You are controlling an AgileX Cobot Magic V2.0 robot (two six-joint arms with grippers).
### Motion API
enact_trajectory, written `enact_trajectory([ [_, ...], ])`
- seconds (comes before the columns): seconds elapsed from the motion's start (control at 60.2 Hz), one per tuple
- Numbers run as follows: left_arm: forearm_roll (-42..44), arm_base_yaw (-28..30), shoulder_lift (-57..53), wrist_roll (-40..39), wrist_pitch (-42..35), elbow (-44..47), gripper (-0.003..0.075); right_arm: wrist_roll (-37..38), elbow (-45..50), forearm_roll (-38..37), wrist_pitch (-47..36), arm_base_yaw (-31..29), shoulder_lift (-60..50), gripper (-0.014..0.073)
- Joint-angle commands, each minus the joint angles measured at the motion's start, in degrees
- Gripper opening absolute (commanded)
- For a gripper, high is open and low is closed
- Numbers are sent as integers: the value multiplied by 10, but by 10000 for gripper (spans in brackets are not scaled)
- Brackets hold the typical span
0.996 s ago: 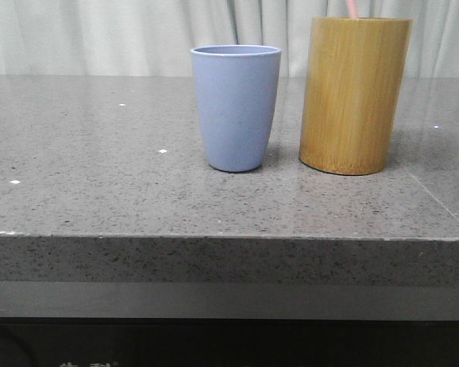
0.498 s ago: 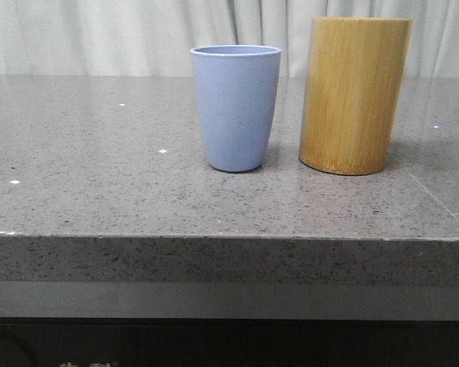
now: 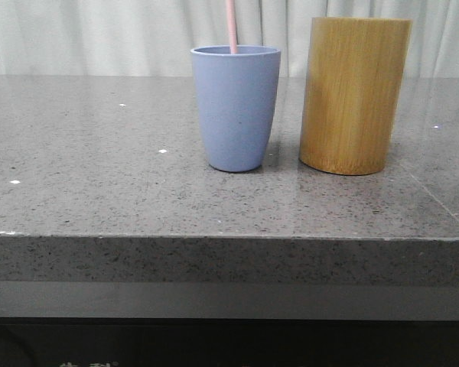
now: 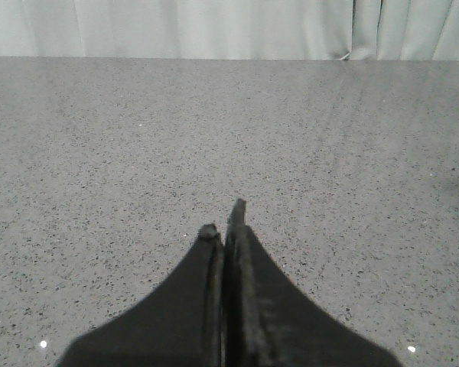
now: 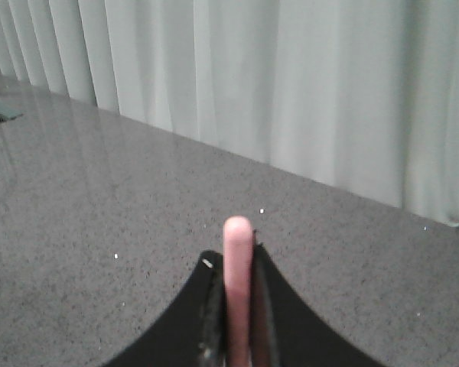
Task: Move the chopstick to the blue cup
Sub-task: 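Move the pink stick over the blue cup and release it inside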
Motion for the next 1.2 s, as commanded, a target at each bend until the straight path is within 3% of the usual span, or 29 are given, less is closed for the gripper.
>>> enact_trajectory([
  [0.0,-7,1,4,-2,-48,-15,-19,1,-14,-1,-42,-1,-9,28],
  [0.266,-7,1,4,-2,-48,-15,-19,1,-14,-1,-29,-1,-7,296],
  [0.398,-7,1,4,-2,-48,-15,-19,1,-17,-1,-7,-2,-29,328],
  [0.614,-7,1,4,-2,-48,-15,-19,1,-97,-1,203,-33,-82,182],
  [0.813,-7,1,4,-2,-48,-15,-19,1,-186,-5,428,-122,-107,23],
  [0.963,-7,1,4,-2,-48,-15,-19,1,-187,-7,506,-199,-138,-92],
  [1.179,-7,1,4,-2,-48,-15,-19,1,-177,-24,582,-287,-204,-88],
])
